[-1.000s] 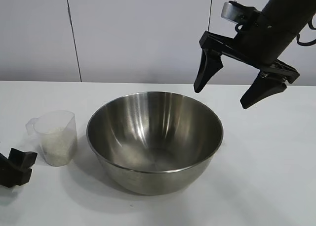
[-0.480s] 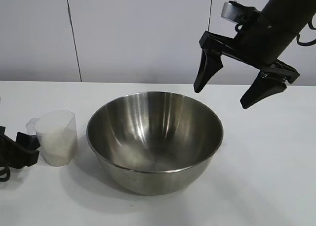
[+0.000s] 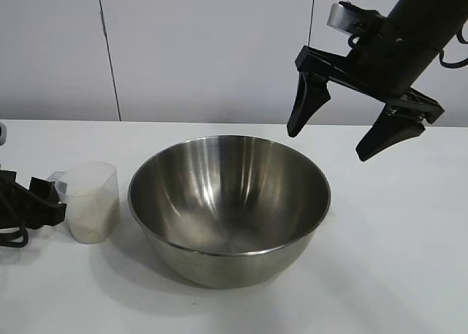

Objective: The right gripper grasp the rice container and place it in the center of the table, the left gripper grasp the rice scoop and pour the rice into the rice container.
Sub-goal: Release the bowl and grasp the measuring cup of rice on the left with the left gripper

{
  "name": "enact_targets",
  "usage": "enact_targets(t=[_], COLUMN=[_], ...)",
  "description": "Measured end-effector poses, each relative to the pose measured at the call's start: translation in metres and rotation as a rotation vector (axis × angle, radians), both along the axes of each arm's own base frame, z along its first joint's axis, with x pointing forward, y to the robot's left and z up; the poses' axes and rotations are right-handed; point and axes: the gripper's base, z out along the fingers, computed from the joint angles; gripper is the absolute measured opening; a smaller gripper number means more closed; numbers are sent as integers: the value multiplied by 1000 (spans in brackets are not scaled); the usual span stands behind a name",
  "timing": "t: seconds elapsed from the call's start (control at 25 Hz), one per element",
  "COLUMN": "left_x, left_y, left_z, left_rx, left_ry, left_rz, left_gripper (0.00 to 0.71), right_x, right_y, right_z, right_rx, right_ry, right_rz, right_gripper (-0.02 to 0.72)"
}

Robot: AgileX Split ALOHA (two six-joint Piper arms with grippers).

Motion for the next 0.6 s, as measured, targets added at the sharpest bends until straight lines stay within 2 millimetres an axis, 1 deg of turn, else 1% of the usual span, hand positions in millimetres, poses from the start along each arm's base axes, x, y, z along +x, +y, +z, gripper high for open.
enact_targets(t=[0.24,0.4,0.48,0.6], left_x=[2,2,2,2], left_y=[1,1,1,2], left_z=[1,1,1,1], left_rx=[-2,-3,-3,-3], left_ry=[-6,-6,-6,-6], left_rz=[13,14,14,14], left_gripper=[206,70,28,12], right_x=[0,0,0,0], right_y=[0,0,0,0], right_z=[0,0,0,0], right_rx=[0,1,2,2], right_ry=[0,0,1,1], right_rz=[0,0,-2,-2], right_gripper=[652,652,652,652])
